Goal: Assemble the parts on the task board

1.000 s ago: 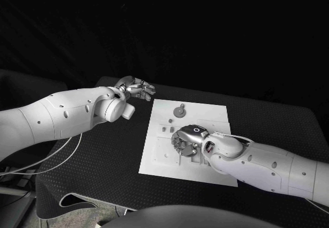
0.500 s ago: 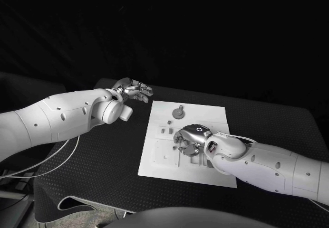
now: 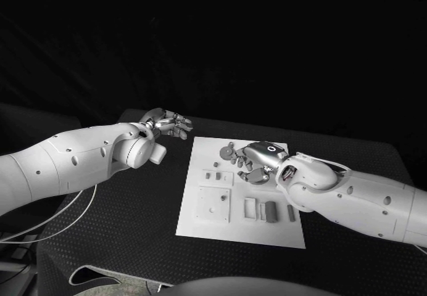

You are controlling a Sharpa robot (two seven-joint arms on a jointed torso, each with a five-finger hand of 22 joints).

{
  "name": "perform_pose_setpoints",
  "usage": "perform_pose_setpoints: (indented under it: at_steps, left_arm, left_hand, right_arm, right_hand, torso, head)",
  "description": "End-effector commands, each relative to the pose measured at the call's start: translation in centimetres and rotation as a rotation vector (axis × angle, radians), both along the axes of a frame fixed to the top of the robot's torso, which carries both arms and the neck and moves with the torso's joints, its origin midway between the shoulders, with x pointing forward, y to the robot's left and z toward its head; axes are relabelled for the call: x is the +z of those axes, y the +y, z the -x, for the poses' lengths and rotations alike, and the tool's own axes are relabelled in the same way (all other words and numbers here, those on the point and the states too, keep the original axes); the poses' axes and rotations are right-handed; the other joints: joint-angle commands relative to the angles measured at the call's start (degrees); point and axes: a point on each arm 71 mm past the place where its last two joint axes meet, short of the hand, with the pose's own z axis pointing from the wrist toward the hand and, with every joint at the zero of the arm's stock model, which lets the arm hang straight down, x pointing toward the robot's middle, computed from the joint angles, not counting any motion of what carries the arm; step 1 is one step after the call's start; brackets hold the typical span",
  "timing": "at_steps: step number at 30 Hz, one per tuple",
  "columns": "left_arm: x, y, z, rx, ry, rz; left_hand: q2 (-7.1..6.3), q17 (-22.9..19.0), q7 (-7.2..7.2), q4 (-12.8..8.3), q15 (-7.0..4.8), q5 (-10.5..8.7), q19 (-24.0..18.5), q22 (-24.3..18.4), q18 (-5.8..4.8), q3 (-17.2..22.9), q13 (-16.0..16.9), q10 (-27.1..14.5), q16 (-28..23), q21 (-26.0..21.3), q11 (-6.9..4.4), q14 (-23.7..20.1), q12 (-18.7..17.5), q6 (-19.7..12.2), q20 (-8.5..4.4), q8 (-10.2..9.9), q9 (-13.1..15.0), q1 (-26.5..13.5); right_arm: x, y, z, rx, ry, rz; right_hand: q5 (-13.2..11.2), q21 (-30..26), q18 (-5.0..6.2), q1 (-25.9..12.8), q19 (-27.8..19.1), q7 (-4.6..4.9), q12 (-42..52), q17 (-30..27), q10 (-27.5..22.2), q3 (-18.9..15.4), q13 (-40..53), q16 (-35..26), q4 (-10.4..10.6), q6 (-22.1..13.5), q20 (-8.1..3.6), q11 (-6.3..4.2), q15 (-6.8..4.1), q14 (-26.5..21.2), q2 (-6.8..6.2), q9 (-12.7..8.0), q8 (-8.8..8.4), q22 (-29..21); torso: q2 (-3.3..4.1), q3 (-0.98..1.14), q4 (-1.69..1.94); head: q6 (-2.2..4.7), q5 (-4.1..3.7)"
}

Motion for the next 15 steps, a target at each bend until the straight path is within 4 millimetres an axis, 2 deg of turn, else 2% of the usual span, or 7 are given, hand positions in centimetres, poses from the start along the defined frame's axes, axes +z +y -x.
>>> perform_pose_setpoints:
  at_steps: [1,5,12,15]
  left_arm:
    - [0.2,-0.2,0.0,-0.018,-0.014,0.011]
    - [0.2,0.1,0.1,-0.014,-0.014,0.010]
    - [0.2,0.2,0.1,-0.013,-0.013,0.009]
    - [0.2,0.1,0.1,-0.015,-0.012,0.010]
  left_hand:
    - [-0.09,0.11,0.06,-0.14,0.35,0.08,-0.11,-0.07,-0.19,-0.30,-0.06,-0.21,-0.21,-0.34,-0.01,0.23,0.06,-0.28,0.25,0.22,-0.05,-0.18]
    - [-0.07,0.17,0.04,-0.13,0.35,0.08,-0.09,-0.08,-0.18,-0.31,-0.05,-0.15,-0.24,-0.32,-0.04,0.25,0.11,-0.23,0.25,0.27,-0.04,-0.18]
    - [-0.09,0.21,0.03,-0.14,0.34,0.07,-0.08,-0.08,-0.18,-0.32,-0.04,-0.13,-0.27,-0.32,-0.05,0.26,0.13,-0.21,0.25,0.29,-0.04,-0.19]
    - [-0.10,0.24,0.03,-0.14,0.34,0.07,-0.08,-0.09,-0.18,-0.33,-0.04,-0.13,-0.28,-0.32,-0.05,0.27,0.14,-0.22,0.25,0.30,-0.04,-0.19]
  right_arm:
    - [0.4,-1.0,-0.3,-0.008,0.025,0.008]
    - [0.9,-3.0,-1.1,-0.046,0.039,0.066]
    - [0.2,-4.0,-1.7,-0.068,0.080,0.162]
    - [-0.3,-4.3,-2.1,-0.076,0.093,0.212]
  right_hand:
    - [0.18,0.47,0.77,0.13,0.65,0.12,0.13,0.13,0.41,-0.24,0.08,0.49,0.30,-0.20,0.01,-0.01,0.04,0.72,-0.15,-0.09,0.10,1.28]
    - [0.18,0.58,0.77,-0.96,0.96,-0.08,-0.49,0.26,-0.55,-0.63,-0.09,0.65,1.46,-0.59,-0.14,0.39,0.21,0.77,-1.48,-0.31,-0.02,1.21]
    - [0.16,0.26,0.77,-2.01,0.16,-0.82,-2.15,0.40,-3.72,-0.97,-1.01,0.54,3.68,-1.77,0.02,1.53,1.14,-0.26,-3.39,-0.93,-0.44,1.25]
    - [0.17,0.22,0.77,-1.77,-0.01,-0.96,-2.22,0.45,-4.09,-0.91,-1.22,0.57,3.87,-1.89,0.04,1.63,1.22,-0.45,-3.46,-1.03,-0.42,1.26]
  torso:
    - [0.02,-0.04,0.00]
    - [0.02,-0.03,0.01]
    - [0.05,-0.03,0.06]
    - [0.03,-0.02,0.11]
  head:
    - [0.51,-0.49]
    - [0.84,-0.79]
    - [1.09,-1.29]
    - [1.08,-1.47]
